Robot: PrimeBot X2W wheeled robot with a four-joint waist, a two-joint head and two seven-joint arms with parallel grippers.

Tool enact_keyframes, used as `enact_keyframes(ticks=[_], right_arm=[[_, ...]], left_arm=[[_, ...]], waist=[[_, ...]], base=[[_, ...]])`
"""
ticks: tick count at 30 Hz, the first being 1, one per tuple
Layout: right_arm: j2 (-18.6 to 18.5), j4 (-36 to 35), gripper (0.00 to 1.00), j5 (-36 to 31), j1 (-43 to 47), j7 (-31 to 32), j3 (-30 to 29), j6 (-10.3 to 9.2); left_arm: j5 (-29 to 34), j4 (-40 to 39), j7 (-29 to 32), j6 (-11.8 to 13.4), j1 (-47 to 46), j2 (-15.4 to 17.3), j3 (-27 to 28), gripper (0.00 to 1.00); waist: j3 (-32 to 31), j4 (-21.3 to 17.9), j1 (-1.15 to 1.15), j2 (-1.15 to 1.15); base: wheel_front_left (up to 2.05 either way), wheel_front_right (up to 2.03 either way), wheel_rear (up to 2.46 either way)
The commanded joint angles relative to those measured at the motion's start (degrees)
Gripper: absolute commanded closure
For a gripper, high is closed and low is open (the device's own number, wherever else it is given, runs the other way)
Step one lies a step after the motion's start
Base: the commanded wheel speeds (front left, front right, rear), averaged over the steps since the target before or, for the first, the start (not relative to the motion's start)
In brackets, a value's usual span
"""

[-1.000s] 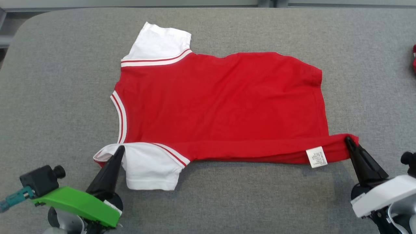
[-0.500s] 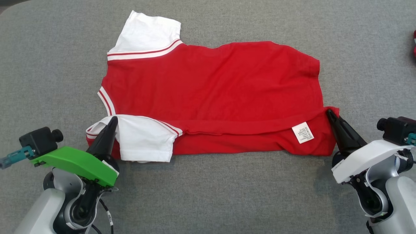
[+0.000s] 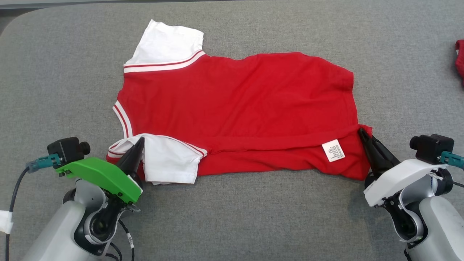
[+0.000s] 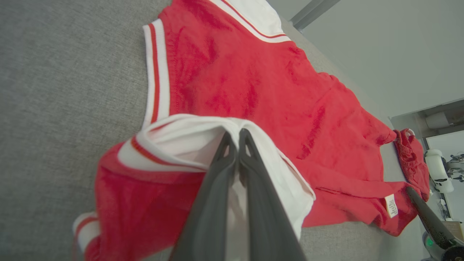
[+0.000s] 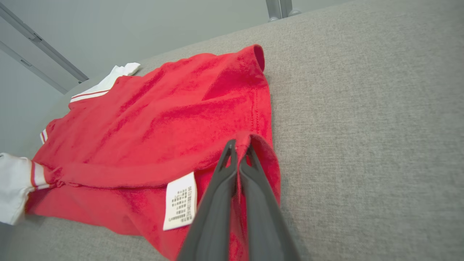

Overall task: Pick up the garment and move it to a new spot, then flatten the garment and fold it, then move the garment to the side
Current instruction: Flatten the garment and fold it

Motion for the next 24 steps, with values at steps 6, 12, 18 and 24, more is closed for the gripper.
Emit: enact_keyframes(ticks=[6,12,18,24], right_arm=[[-0.7,1.9,0.0,-2.0,-1.0,-2.2,0.4,0.0],[-2.7,-0.5,0.0,-2.2,3.6,-1.6,-1.7,0.0],[-2.5,-4.7,0.0,-2.2,7.9,0.6,-3.6,0.0],[-0.8,-4.9,0.0,-2.7,7.4,3.0,-3.8,0.0]], left_arm=[[1.7,5.2,-1.0,-2.3,-1.5,0.8,-0.3,0.0],[0.0,5.0,-2.6,-2.6,2.0,4.2,2.7,0.0],[-3.2,0.0,-2.8,-2.2,8.4,5.4,4.5,0.0],[-5.7,-2.0,0.6,-1.7,10.5,5.2,3.3,0.0]], waist=[[-1.2,-0.7,0.0,0.0],[-2.3,-0.4,0.0,0.0],[-1.5,-0.3,0.0,0.0],[0.8,0.8,0.0,0.0]], base=[[0.0,0.0,0.0],[0.0,0.0,0.0],[0.0,0.0,0.0],[0.0,0.0,0.0]])
